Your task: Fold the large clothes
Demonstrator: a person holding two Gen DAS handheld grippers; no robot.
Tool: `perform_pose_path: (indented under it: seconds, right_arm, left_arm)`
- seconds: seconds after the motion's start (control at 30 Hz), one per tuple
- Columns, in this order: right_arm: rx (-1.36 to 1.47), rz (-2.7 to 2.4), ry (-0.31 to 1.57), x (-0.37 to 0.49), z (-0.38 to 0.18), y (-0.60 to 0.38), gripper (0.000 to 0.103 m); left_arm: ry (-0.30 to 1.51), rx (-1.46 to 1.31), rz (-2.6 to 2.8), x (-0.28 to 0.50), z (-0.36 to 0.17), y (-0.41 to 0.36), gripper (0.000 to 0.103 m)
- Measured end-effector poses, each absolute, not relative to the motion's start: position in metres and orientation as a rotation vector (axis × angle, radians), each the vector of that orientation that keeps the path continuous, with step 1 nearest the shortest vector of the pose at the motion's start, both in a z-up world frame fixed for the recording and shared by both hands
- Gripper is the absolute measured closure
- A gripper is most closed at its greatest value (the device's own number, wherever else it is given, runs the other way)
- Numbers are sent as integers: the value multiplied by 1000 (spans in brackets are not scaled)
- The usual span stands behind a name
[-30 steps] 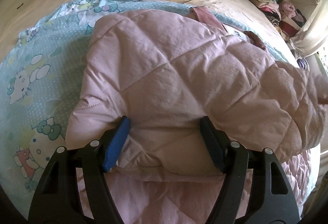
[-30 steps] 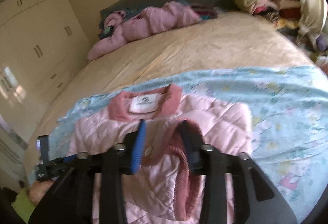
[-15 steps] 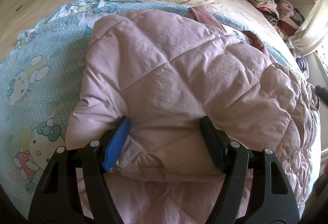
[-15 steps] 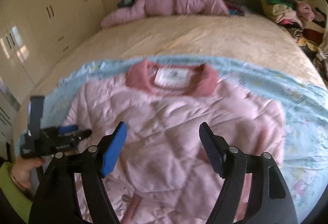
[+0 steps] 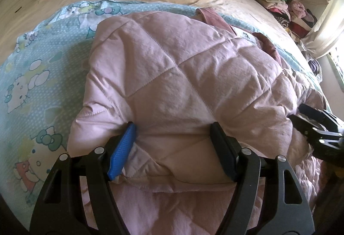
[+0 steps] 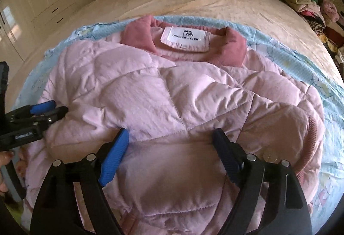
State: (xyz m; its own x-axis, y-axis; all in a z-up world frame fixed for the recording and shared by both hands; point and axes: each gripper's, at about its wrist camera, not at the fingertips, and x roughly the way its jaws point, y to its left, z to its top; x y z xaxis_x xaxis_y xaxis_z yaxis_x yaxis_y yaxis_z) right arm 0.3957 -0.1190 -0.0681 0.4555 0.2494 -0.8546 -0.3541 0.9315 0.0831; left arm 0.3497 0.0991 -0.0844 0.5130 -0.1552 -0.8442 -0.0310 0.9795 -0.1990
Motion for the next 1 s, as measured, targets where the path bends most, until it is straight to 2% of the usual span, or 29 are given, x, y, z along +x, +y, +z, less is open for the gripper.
perform_pose_path:
  seconds: [0.4, 0.47, 0.53, 0.67, 0.8, 1.0]
  right_arm:
    - [-87, 376, 1014, 391, -66, -122, 21]
    - [-67, 389, 996, 385, -60, -125, 18]
    - [-40, 412, 979, 378, -54, -128, 12]
    - [-10, 444, 966, 367, -45, -134, 5]
    - [-6, 447, 953, 356, -36, -139, 5]
    - [42, 428, 922, 345, -23, -153, 5]
  left_arm:
    - [1019, -208, -79, 346, -82, 101, 39]
    - [1019, -206, -81, 344, -79, 100, 40]
    - [1014, -192, -73, 342, -76, 98, 39]
    - [997, -199, -67, 335, -71, 96, 31]
    - [996, -196, -83, 329, -64, 92, 9]
    - [995, -173, -45, 319, -56, 87, 9]
